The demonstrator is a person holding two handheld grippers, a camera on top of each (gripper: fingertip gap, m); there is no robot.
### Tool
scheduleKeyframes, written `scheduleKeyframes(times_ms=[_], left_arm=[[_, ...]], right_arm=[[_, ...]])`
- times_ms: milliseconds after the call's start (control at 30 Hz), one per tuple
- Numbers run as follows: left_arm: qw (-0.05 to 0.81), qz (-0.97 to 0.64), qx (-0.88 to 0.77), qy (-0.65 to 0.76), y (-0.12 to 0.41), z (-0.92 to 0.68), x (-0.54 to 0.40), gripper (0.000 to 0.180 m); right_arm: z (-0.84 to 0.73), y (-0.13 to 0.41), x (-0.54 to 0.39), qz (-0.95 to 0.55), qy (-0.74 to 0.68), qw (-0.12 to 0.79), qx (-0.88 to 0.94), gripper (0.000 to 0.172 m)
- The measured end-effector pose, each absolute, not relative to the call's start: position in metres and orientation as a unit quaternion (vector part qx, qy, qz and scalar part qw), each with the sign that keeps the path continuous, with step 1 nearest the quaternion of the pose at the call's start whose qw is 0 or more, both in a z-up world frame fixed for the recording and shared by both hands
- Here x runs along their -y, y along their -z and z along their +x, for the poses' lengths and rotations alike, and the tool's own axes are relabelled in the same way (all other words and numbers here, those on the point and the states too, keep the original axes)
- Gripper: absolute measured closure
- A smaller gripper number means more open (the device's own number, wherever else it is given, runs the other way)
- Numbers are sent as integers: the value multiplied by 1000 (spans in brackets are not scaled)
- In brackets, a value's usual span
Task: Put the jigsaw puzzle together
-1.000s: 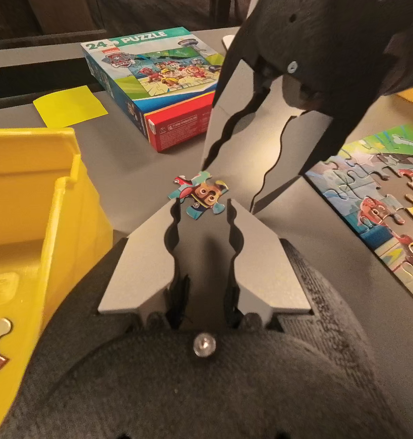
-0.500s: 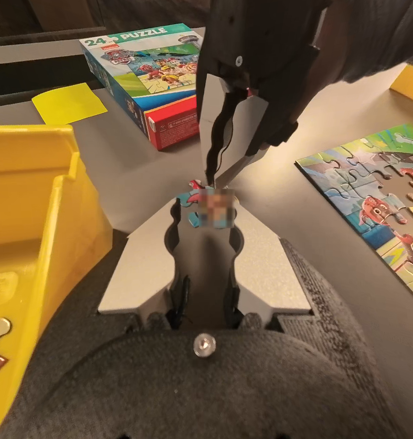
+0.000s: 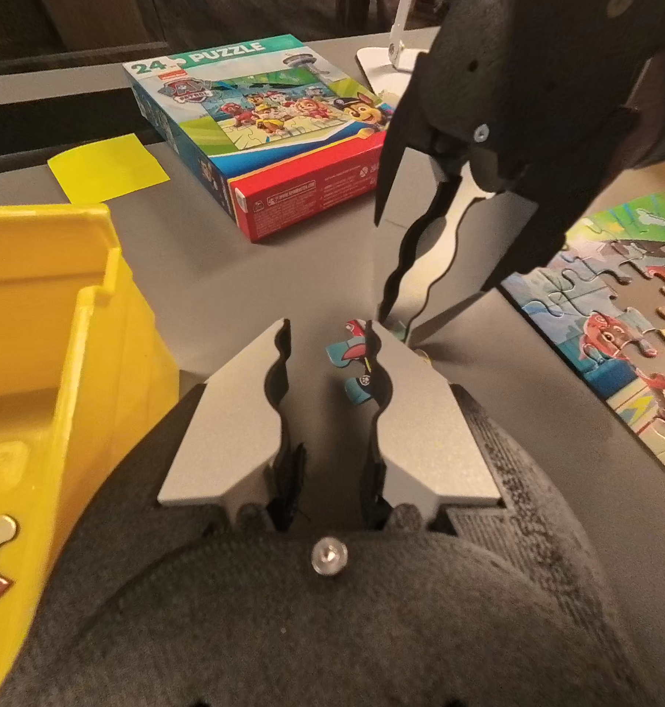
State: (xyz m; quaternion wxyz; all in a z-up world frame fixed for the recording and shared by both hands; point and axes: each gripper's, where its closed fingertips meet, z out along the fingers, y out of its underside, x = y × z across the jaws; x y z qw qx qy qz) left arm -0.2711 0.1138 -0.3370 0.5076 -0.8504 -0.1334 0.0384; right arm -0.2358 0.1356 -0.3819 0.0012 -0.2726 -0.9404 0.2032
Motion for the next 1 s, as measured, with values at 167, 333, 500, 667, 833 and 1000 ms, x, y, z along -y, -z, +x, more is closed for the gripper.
scheduleKeyframes(times_ms=[167,333,500,667,833,1000], left_arm=[[508,-850,130,-36,337,-269,-115,142],[507,-852,128,-37,337,-268,-115,142],[513,-848,132,-28,335,-269,-115,142],[517,-845,132,-25,334,-268,-115,142],[519,-845,127,-29,333,-268,-116,142],[525,-841,129,-27,330,-268,-115,142]], right_arm=[[-236,383,-139,-266,-180,47,946,153],[-231,383,-135,-260,-159,94,948,165],[-219,383,-125,-278,-206,91,934,172],[-199,382,-112,-296,-249,46,921,172],[-216,378,-107,-300,-281,100,906,91],[-219,385,-96,-290,-295,96,905,85]])
